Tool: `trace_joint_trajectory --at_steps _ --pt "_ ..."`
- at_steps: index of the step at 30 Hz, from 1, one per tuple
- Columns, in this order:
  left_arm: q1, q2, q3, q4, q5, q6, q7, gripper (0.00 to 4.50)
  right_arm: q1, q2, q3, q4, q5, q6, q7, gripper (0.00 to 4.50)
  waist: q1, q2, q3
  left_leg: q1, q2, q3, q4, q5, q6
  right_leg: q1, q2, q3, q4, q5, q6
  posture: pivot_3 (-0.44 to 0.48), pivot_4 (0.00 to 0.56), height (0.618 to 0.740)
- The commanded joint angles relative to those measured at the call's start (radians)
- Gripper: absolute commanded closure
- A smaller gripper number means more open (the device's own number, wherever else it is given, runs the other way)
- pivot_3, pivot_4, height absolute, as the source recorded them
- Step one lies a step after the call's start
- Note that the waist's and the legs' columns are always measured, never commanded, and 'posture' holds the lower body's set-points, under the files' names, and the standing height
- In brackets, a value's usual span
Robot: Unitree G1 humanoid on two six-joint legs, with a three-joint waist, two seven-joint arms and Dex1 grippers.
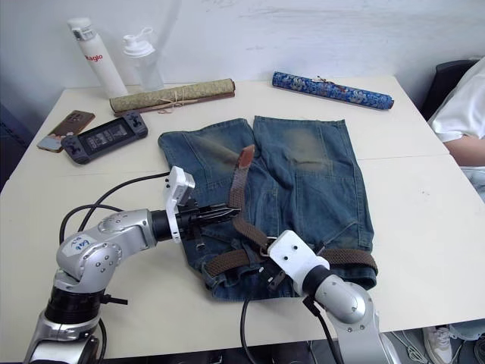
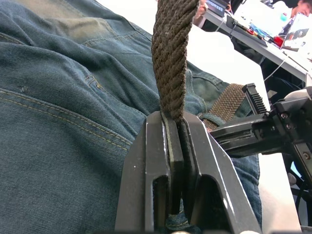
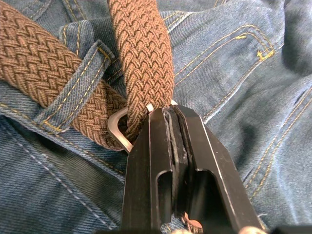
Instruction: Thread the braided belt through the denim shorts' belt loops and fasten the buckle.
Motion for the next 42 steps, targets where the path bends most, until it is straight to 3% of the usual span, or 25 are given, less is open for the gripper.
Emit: trace_joint_trajectory --at_steps 1,5,12,17,20,27,34,36,37,42 --pt "-0.018 -0.012 0.002 -0.065 -0.032 -0.007 -0.013 4.5 -0.012 -0.054 0.056 -0.049 -0.002 -0.004 0.005 4.44 0.0 0.0 0.0 0.0 0.0 0.0 0.0 0.0 0.0 0.0 0.0 0.0 0.0 0.0 0.0 0.0 0.15 0.737" --pt "-0.031 -0.036 -0.026 -0.066 -0.024 -0.019 -0.017 4.5 -0.025 -0.113 0.109 -0.023 -0.032 -0.035 0.012 4.44 0.0 0.0 0.0 0.0 0.0 0.0 0.0 0.0 0.0 0.0 0.0 0.0 0.0 0.0 0.0 0.0 0.15 0.737" --pt "-0.138 -0.18 -0.143 0.028 0.055 -0.084 0.012 4.5 -0.072 -0.243 0.197 0.043 -0.101 -0.141 0.054 4.44 0.001 -0.001 -0.001 0.0 0.0 0.0 0.0 0.0 0.0 0.0 0.0 0.0 -0.001 0.0 0.0 0.0 0.15 0.737" --pt "-0.263 -0.316 -0.235 0.206 0.144 -0.174 0.002 4.5 -0.093 -0.317 0.273 0.09 -0.125 -0.208 0.109 4.44 0.002 -0.002 -0.001 0.0 -0.002 0.0 0.001 0.0 0.0 0.001 0.002 0.0 -0.001 0.0 0.0 0.0 0.15 0.737" --pt "-0.317 -0.378 -0.269 0.31 0.189 -0.225 -0.014 4.5 -0.119 -0.368 0.317 0.142 -0.189 -0.261 0.145 4.44 0.001 -0.002 -0.001 0.0 -0.002 0.0 0.001 0.0 0.0 0.001 0.01 0.0 -0.002 0.0 0.0 0.0 0.15 0.737" --pt "-0.432 -0.524 -0.331 0.547 0.3 -0.342 -0.05 4.5 -0.156 -0.435 0.434 0.268 -0.355 -0.395 0.232 4.44 0.003 -0.003 -0.002 0.001 -0.002 0.0 0.003 0.0 0.0 0.002 0.01 0.0 -0.001 0.0 0.0 0.0 0.15 0.737" --pt "-0.475 -0.585 -0.362 0.691 0.371 -0.397 -0.088 4.5 -0.171 -0.44 0.476 0.347 -0.425 -0.504 0.29 4.44 0.004 -0.005 -0.012 0.003 -0.002 0.0 0.003 0.0 0.0 0.004 0.01 0.0 -0.001 0.0 0.0 0.0 0.15 0.737" --pt "-0.482 -0.599 -0.358 0.729 0.383 -0.413 -0.102 4.5 -0.169 -0.425 0.48 0.356 -0.439 -0.52 0.293 4.44 0.01 -0.006 -0.014 0.009 -0.001 -0.001 0.002 0.0 0.0 0.011 0.009 -0.001 -0.003 0.0 0.0 0.0 0.15 0.737" --pt "-0.485 -0.604 -0.355 0.747 0.39 -0.422 -0.11 4.5 -0.166 -0.415 0.477 0.361 -0.446 -0.525 0.295 4.44 0.014 -0.007 -0.018 0.02 -0.001 -0.003 0.0 -0.001 0.001 0.023 0.008 -0.003 -0.007 0.0 0.0 0.0 0.15 0.737" --pt "-0.496 -0.618 -0.336 0.822 0.418 -0.478 -0.147 4.5 -0.147 -0.391 0.458 0.366 -0.461 -0.533 0.308 4.44 0.019 -0.015 -0.034 0.031 -0.001 -0.006 -0.001 -0.013 0.011 0.041 -0.006 -0.009 -0.017 0.001 0.001 0.0 0.15 0.737"
